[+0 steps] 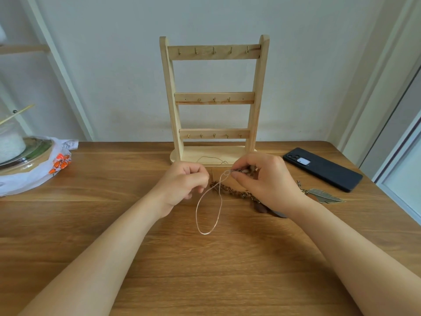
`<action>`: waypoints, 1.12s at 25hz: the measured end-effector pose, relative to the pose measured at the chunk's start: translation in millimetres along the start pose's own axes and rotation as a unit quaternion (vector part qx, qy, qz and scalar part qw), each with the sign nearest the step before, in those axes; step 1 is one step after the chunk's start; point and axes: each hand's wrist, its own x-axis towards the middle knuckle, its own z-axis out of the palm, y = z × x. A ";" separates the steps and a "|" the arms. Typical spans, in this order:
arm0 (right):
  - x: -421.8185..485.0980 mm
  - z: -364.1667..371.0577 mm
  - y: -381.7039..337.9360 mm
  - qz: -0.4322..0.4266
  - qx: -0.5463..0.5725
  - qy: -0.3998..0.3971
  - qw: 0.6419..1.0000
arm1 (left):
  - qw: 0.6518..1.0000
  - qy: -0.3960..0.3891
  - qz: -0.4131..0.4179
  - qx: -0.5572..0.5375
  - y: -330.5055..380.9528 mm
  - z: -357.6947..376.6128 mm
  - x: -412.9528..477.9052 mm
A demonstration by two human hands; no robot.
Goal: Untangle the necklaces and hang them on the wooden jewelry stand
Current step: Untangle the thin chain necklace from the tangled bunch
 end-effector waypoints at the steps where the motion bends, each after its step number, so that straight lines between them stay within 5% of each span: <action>1: 0.2 -1.7 -1.4 0.006 0.015 0.006 1.000 | 1.000 0.008 0.003 -0.014 -0.1 -0.2 0.3; 6: -2.2 3.1 -5.2 0.013 0.040 0.000 0.999 | 0.997 0.030 0.049 -0.053 -0.7 9.5 -0.2; 15: -4.9 11.7 -5.6 -0.027 0.015 0.008 0.999 | 0.991 0.090 0.016 -0.093 2.4 19.4 0.9; 21: -4.0 10.9 -1.6 -0.010 0.007 0.009 1.000 | 0.970 -0.039 -0.032 -0.236 -1.7 23.7 0.7; 28: -5.3 11.8 -1.5 -0.027 -0.008 0.019 0.999 | 0.990 0.043 -0.008 -0.133 -4.7 23.3 2.9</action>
